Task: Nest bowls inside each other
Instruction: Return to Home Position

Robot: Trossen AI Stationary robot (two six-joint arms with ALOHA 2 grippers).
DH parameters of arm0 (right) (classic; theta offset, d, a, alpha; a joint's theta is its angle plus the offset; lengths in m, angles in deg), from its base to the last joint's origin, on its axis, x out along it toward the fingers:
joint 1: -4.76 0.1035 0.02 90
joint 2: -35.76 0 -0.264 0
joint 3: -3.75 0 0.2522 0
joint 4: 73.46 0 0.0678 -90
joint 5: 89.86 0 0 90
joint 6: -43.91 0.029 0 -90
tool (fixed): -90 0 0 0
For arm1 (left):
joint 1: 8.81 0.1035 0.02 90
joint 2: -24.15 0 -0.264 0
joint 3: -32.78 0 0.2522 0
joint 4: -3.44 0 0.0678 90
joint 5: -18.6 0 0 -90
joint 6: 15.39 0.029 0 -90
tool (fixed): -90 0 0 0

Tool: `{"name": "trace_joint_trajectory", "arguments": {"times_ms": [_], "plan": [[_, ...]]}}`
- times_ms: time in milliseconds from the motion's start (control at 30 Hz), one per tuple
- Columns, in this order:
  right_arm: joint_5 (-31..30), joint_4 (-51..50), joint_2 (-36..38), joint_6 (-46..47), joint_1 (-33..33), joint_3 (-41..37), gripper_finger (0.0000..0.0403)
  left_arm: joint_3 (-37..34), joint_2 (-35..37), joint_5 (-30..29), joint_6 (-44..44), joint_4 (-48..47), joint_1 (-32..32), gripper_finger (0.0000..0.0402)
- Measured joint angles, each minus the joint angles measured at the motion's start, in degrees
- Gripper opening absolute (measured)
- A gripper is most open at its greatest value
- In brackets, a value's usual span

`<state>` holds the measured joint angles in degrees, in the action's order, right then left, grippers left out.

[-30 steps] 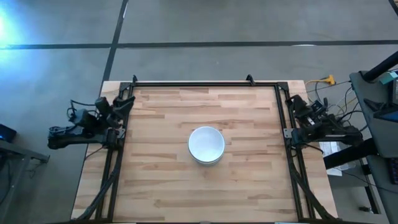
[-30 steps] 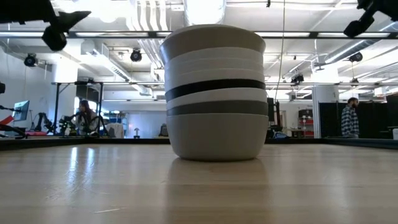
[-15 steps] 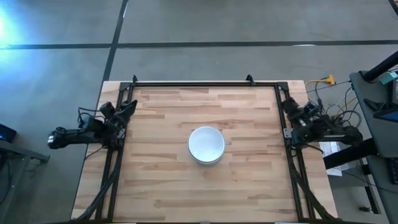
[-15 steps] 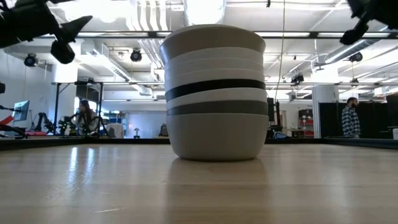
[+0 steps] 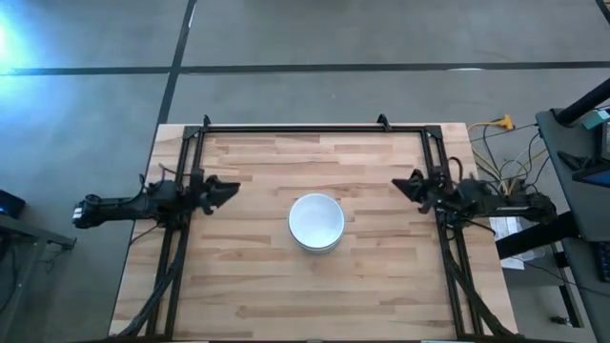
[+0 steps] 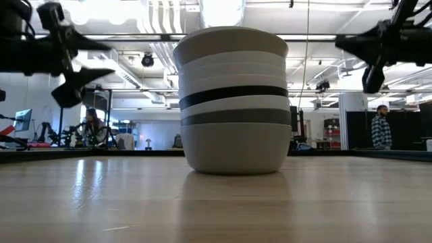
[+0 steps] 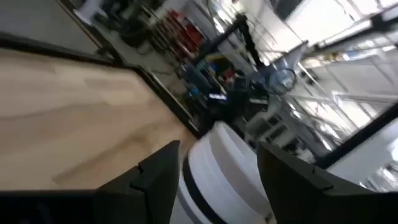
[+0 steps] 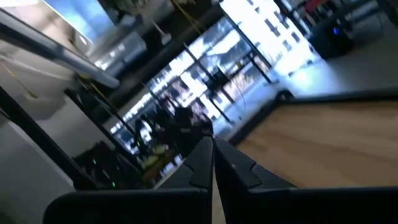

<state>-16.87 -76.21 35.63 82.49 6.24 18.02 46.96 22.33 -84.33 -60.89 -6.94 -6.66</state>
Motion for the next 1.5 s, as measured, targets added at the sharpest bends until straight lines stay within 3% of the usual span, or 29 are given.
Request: {"name": "trace_joint_trajectory", "arguments": {"times_ms": [133,367,1500], "plan": [[1.1,-8.6,0.0,0.1,0.0,0.0,0.0009,0.0,-1.6,2.8,0.7,-0.7,0.0,0.0196],[1.4,-9.2,-4.0,-11.8,0.0,0.3,0.0009,-0.1,-4.9,5.7,0.9,-1.2,0.0,0.0196],[1.4,-9.2,-6.0,-12.1,0.0,0.3,0.0009,-0.1,-15.0,5.6,2.7,-1.0,0.0,0.0196]]}}
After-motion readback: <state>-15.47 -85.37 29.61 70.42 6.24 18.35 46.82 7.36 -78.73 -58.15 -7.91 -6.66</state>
